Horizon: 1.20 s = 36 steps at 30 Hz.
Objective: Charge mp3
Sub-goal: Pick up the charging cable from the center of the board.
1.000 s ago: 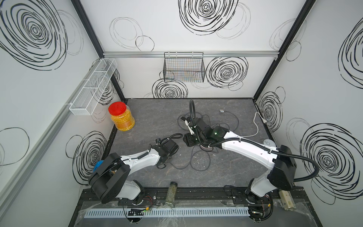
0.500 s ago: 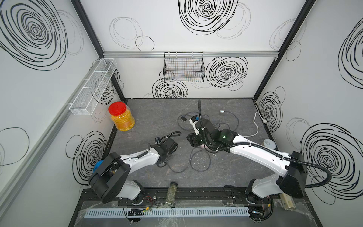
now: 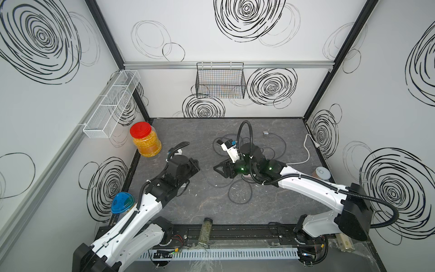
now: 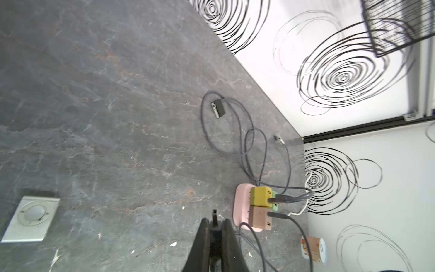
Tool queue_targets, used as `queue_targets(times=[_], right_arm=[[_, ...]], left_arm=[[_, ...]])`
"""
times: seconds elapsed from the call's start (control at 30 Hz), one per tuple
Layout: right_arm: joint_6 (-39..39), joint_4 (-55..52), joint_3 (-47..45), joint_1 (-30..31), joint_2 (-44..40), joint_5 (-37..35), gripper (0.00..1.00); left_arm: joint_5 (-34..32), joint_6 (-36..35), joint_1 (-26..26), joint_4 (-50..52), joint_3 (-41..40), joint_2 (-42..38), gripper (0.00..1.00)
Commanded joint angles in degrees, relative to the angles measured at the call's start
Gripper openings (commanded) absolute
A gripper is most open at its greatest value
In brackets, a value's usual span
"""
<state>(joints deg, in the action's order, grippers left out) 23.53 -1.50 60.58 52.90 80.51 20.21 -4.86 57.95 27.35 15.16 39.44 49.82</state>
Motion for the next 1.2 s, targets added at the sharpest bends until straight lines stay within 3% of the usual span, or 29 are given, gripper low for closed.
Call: queue_targets(times=[0.0,0.17,0.37,0.5,0.67,0.8,0.87,0.97,1.07,1.17], right_arm=[[-1.29,8.92,0.96,-0.18,1.67,10.03,0.57],[-3.65,5.89,3.32,-0.13,5.47,8.65,0.57],[-6.9,4.7,4.84,0.09,8.18,5.53,0.52],[-7.39,6.49,5.08,0.39,8.76,4.07,0.38],[-8.78,6.76,5.25,0.62,8.43,2.23,0.05],[-10.95,4.73,4.9,0.83,7.41,0.39,0.0],[-12.05,3.44,4.66,0.94,6.92,-1.18,0.0],[-13.82,1.57,4.36,1.14,5.66,-3.79,0.0],[-17.39,-0.92,3.96,1.67,3.94,-7.49,0.0],[-21.06,-3.38,3.67,2.23,2.2,-9.63,0.0]], left_arm=[[4.51,-2.12,-0.19,-5.62,1.4,-0.2,0.08],[8.31,1.01,-0.17,-11.58,-0.2,-0.67,0.08],[10.26,1.29,0.22,-11.43,1.48,-0.4,0.09],[11.58,0.84,1.39,-10.26,2.82,0.54,0.09],[12.5,0.76,2.27,-10.48,3.1,1.0,0.12],[14.11,1.09,1.89,-11.82,3.25,0.86,0.14],[14.98,0.94,1.74,-11.72,3.83,1.06,0.19],[16.57,-1.12,0.52,-7.67,6.11,1.45,0.48],[18.53,-5.05,-2.48,-1.68,8.98,1.11,0.51],[24.84,-8.18,-6.86,0.65,10.47,1.26,0.51]])
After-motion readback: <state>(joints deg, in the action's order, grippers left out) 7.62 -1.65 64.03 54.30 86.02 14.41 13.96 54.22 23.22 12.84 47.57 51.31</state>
